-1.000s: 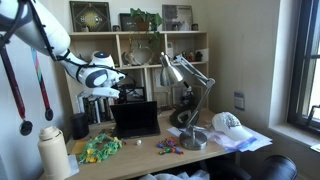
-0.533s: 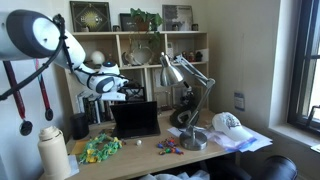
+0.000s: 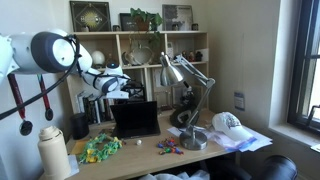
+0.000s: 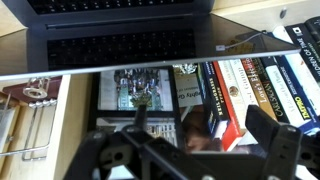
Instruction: Pull out the chair, put the jersey on the chair then close the laptop.
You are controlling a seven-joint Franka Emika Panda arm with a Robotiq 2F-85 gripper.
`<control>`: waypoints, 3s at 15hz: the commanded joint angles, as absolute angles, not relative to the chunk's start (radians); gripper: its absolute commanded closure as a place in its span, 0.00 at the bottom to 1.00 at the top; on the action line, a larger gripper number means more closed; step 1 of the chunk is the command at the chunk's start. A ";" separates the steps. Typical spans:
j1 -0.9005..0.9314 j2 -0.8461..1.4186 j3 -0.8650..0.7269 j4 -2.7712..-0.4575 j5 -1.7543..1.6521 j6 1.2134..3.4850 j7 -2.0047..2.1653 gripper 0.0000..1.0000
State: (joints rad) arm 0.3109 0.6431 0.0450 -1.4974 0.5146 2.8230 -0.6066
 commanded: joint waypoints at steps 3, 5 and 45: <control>0.315 0.753 0.032 -1.376 0.486 2.777 -0.602 0.00; 0.231 0.775 0.135 -1.369 0.308 2.787 -0.502 0.00; 0.068 0.542 0.256 -1.781 0.150 2.604 -0.144 0.00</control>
State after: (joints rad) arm 0.0939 0.7003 0.2389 -1.6579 0.1413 2.7019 -0.1496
